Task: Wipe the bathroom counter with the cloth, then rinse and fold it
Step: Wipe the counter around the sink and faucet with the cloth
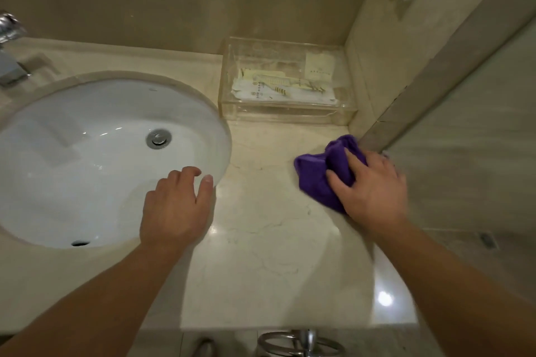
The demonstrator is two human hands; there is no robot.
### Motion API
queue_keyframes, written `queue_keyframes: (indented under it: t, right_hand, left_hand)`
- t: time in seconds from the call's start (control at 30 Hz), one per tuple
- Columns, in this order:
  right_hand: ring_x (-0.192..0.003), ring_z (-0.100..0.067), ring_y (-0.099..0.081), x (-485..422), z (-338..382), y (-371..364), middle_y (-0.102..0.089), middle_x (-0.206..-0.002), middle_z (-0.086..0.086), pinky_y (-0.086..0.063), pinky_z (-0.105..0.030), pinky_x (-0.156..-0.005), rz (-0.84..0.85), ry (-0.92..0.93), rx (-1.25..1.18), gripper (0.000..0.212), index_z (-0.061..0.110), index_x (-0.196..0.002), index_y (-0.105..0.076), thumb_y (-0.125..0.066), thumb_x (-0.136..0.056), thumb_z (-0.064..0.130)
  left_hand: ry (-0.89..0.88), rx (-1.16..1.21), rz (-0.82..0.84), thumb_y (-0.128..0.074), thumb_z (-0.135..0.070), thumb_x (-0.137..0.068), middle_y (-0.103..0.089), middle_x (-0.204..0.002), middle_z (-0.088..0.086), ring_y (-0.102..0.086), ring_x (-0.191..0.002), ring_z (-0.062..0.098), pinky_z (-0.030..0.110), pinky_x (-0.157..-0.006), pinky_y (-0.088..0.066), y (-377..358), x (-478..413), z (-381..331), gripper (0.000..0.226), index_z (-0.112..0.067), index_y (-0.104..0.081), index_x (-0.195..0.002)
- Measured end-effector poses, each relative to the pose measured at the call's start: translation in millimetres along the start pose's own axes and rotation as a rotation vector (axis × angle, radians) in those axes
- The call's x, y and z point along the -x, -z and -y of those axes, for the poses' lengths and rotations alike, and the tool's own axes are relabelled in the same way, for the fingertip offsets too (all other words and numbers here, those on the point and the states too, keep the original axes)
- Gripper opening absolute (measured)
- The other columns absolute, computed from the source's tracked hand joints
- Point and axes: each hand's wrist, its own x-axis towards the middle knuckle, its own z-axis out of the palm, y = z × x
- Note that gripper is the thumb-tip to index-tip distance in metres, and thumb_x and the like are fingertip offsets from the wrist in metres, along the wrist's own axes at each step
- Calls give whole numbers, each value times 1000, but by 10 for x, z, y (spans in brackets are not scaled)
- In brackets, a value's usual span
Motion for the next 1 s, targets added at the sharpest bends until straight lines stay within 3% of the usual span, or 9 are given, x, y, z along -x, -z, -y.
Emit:
queue_keyframes:
  t: [0.2, 0.3, 0.4, 0.53, 0.63, 0.73, 0.83, 1.0]
  right_hand:
    - [-126, -32, -48, 290, 208, -116, -58, -136, -6, -32, -53, -109, -98, -118, -47, 62, 37, -141, -52, -36, -88, 65]
    - [-129, -34, -46, 504, 501, -172, -55, -141, -7, -29, -56, -109, -72, -107, -33, 66, 39, -142, -50, -33, -87, 70]
    - [-132, -39, -44, 694, 975, -207, -52, -145, -10, -25, -62, -110, -16, -49, -69, 75, 36, -143, -49, -31, -84, 78]
    - [-130, -44, -46, 928, 1654, -265, -55, -141, -15, -22, -66, -110, -1, 163, -115, 78, 33, -141, -53, -42, -78, 77]
    - [-132, -42, -43, 1036, 1850, -287, -52, -143, -12, -20, -65, -112, 21, 247, -142, 69, 34, -140, -50, -44, -81, 70]
    - [-132, -38, -44, 1020, 1748, -292, -54, -143, -8, -23, -62, -114, 21, 287, -152, 67, 36, -140, -51, -43, -83, 71]
    - [-133, -34, -44, 962, 1488, -260, -54, -143, -3, -23, -59, -116, 31, 298, -144, 68, 40, -140, -51, -40, -84, 75]
    - [-133, -31, -45, 883, 622, -163, -54, -144, -1, -28, -55, -113, -17, 107, -79, 70, 42, -141, -52, -36, -83, 79]
  left_hand:
    - [14, -5, 35, -29, -48, -99, -64, -115, 4, -56, -103, 30, 44, -89, -39, -14, -2, 3, 44, -22, -57, -121]
    - [84, 107, 68, -28, -47, -100, -62, -111, 1, -55, -102, 28, 43, -88, -40, 16, -25, 18, 39, -25, -56, -115]
    - [148, 304, 105, -25, -49, -102, -62, -108, -4, -56, -102, 24, 44, -91, -42, 47, -53, 61, 35, -29, -53, -107]
    - [152, 436, 126, -24, -58, -92, -65, -98, -11, -60, -96, 20, 47, -91, -46, 83, -83, 109, 40, -33, -54, -101]
    - [140, 501, 151, -33, -44, -100, -66, -90, -12, -62, -90, 13, 40, -84, -47, 132, -81, 145, 29, -30, -58, -97]
    - [69, 450, 141, -34, -40, -100, -65, -93, -8, -60, -91, 17, 43, -86, -47, 140, -41, 156, 29, -26, -60, -98]
    - [6, 380, 107, -30, -48, -96, -65, -100, -4, -59, -96, 21, 45, -88, -46, 121, -8, 162, 38, -24, -60, -101]
    - [-45, 315, 241, -25, -57, -91, -61, -106, -10, -55, -103, 18, 41, -92, -43, 111, -9, 179, 41, -35, -58, -102]
